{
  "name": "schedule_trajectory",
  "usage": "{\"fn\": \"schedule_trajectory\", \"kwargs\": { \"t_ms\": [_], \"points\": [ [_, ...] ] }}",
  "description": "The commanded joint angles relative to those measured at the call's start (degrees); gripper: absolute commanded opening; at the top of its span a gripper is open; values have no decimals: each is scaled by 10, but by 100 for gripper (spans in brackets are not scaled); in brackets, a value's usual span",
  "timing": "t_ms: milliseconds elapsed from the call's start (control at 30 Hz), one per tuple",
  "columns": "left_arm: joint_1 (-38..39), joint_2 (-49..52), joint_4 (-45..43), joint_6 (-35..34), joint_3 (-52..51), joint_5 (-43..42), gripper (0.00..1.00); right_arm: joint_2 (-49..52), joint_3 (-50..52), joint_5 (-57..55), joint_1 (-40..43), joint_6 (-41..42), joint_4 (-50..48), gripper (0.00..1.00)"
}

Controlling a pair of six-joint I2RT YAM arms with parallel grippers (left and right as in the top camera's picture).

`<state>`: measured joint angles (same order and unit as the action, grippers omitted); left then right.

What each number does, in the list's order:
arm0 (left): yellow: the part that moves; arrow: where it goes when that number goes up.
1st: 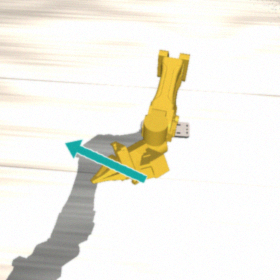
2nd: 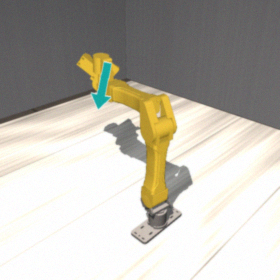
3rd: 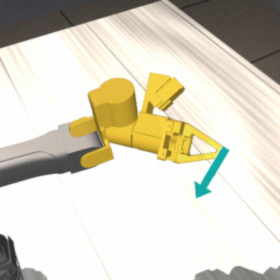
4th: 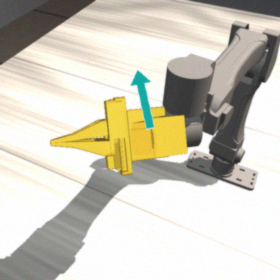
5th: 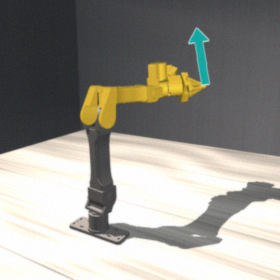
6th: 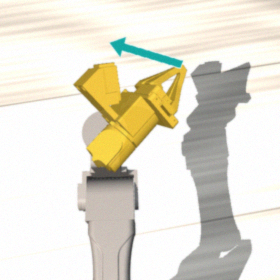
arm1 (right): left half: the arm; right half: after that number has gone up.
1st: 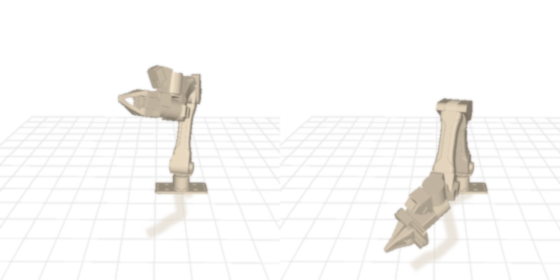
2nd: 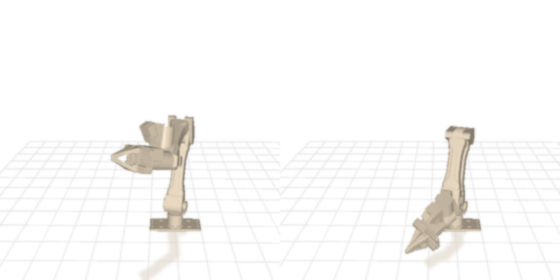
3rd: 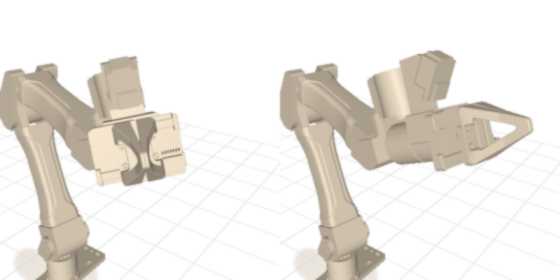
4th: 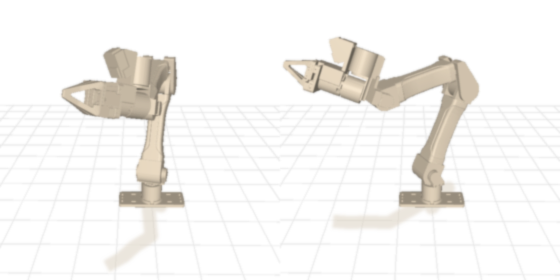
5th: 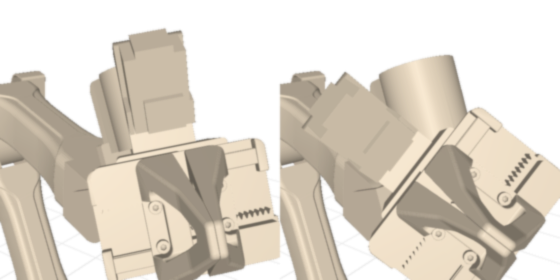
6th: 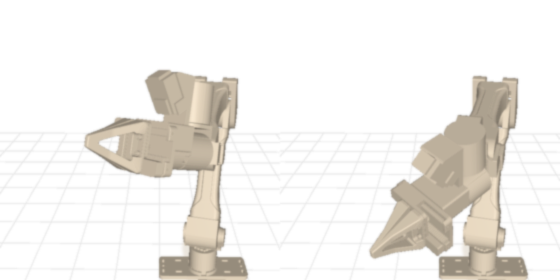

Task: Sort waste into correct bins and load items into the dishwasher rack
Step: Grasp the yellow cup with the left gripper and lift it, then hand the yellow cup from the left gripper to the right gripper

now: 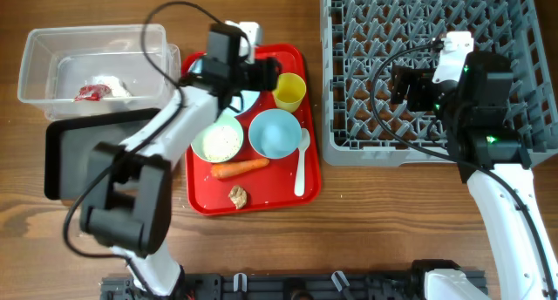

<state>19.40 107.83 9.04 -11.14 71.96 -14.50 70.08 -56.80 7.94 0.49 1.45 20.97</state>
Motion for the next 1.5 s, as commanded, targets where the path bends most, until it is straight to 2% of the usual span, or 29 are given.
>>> {"fn": "schedule_trajectory", "kwargs": {
  "t_ms": [0,100,233,333,433,467,600,700,833,900,1000,1067,1133,1267,1467],
  "points": [
    [32,25,-2,-12,3,-5,72,-2,-10,12,3,7,0,100],
    [44,36,11,-12,3,5,68,-2,-10,12,3,6,3,100],
    [49,44,26,-14,3,21,56,-2,-10,12,3,6,7,100],
    [47,45,27,-13,3,26,36,-2,-10,12,3,6,7,100],
    [43,43,21,-13,3,59,7,-2,-10,11,3,6,7,100],
    [40,42,18,-14,3,69,5,-2,-10,11,3,6,7,100],
    [16,30,5,-28,4,71,4,-1,-10,-4,3,7,-7,100],
    [-19,14,-19,-93,5,34,4,10,-10,-10,3,13,-40,100],
    [-76,6,-94,-186,5,-205,4,36,-10,37,3,30,-82,100],
    [-99,7,-150,-248,5,-349,4,57,-10,114,3,29,-117,100],
    [-107,7,-209,-282,5,-485,4,93,-10,258,3,-3,-177,100],
    [-105,7,-231,-288,5,-542,4,116,-10,360,3,-17,-216,100],
    [-102,7,-234,-288,5,-590,4,143,-10,483,3,-30,-266,100],
    [-99,7,-218,-288,5,-616,4,178,-10,618,3,-26,-348,100],
    [-98,7,-217,-288,5,-660,4,186,-10,614,3,-30,-355,100]
  ]
}}
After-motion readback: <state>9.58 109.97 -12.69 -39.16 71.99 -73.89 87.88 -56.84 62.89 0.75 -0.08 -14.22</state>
